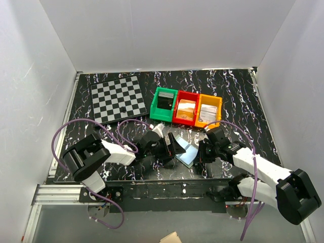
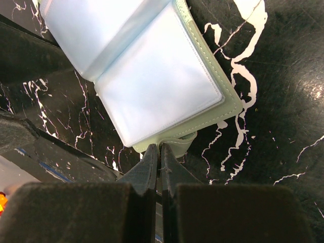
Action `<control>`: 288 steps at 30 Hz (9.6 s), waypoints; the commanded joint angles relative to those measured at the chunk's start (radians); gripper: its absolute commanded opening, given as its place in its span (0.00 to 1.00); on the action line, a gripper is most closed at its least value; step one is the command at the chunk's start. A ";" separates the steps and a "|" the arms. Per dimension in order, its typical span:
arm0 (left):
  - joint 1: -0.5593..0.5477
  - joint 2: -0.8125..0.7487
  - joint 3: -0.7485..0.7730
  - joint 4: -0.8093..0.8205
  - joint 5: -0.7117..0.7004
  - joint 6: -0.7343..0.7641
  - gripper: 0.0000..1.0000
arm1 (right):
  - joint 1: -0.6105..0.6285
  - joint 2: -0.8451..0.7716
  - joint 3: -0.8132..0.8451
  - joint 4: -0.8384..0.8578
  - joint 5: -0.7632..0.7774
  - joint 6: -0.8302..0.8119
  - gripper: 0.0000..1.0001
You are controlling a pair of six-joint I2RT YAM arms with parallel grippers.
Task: Take the credit cards out of the card holder
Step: Remove the credit card from the card holder.
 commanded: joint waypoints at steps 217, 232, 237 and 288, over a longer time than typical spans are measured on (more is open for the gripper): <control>0.025 -0.454 -0.176 -0.320 0.046 0.260 0.87 | -0.092 0.287 0.306 -0.002 0.120 -0.127 0.51; 0.025 -0.532 -0.218 -0.343 0.039 0.257 0.87 | -0.093 0.420 0.366 0.050 0.069 -0.130 0.31; 0.025 -0.557 -0.216 -0.365 0.030 0.259 0.88 | -0.093 0.405 0.345 0.059 0.072 -0.124 0.04; 0.077 -0.290 -0.061 -0.293 -0.072 0.174 0.54 | 0.054 0.356 0.225 0.392 -0.255 0.121 0.36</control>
